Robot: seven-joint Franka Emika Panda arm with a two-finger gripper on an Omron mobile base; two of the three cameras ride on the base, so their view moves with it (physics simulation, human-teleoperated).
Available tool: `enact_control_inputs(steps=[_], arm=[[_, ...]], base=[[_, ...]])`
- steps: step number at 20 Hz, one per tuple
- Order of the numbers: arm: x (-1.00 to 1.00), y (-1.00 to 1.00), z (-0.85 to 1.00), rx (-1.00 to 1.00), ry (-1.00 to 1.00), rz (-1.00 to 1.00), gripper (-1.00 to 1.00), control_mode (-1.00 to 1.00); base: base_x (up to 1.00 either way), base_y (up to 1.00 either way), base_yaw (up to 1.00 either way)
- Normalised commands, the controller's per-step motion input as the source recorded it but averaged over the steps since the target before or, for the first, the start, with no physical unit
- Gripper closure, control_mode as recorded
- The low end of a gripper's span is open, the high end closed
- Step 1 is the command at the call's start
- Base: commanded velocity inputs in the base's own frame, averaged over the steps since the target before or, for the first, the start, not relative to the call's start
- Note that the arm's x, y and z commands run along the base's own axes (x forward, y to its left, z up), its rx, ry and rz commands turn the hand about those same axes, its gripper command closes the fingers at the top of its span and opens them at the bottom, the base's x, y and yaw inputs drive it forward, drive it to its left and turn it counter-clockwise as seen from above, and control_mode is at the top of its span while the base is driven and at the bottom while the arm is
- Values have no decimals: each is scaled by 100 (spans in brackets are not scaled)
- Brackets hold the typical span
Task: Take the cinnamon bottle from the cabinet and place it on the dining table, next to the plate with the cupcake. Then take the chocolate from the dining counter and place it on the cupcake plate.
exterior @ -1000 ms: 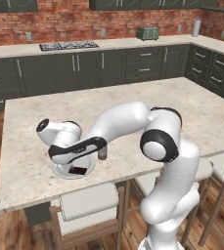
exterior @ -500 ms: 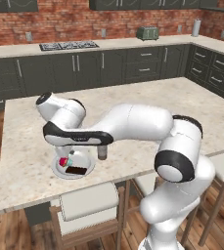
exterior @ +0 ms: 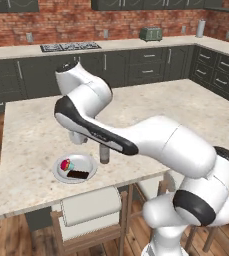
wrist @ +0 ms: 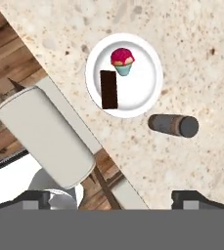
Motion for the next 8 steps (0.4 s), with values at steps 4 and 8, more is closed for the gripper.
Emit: enact_control_inputs(steps=[4,8], arm=[[-93,-74,65,17,-21,12,-100,-100],[-99,-89,43,20,-20,10,-100,-100]], base=[[0,0,0],[0,0,0]])
